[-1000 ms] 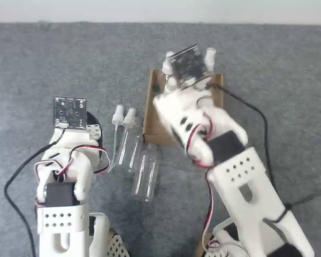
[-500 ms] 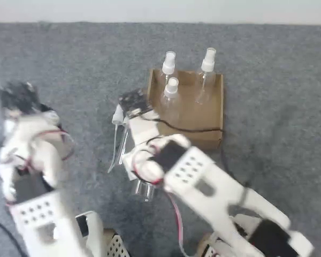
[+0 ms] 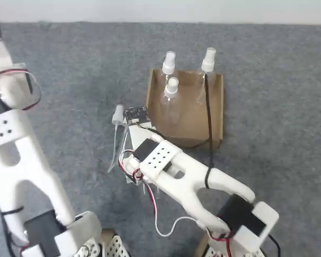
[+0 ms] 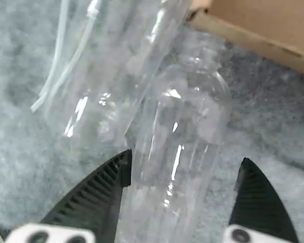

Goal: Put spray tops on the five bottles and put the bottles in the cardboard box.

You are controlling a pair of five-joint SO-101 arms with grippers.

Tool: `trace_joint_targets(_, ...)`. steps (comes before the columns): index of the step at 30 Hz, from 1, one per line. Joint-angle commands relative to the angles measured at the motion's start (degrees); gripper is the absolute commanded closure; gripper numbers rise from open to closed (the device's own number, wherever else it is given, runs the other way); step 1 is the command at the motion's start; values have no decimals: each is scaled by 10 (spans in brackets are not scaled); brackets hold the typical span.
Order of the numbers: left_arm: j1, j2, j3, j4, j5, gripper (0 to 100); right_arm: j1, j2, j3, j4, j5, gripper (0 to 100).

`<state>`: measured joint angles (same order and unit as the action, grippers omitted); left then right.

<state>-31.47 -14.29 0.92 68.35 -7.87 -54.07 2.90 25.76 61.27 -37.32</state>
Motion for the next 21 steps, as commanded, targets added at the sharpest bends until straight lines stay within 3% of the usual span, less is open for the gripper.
trace_joint_targets(1,3,-3,-36,0,-7,988,-3,13,-20,-11,-17,749)
trace_joint_targets(7,2,1,-36,-1,-7,987,-3,22,-21,-9,-12,994)
trace_joint_targets(13,2,1,-36,-1,-7,987,-3,-19,-22,29,-10,993)
trace_joint_targets(21,23,4,-28,12,-7,987,-8,-191,-23,105,104,993)
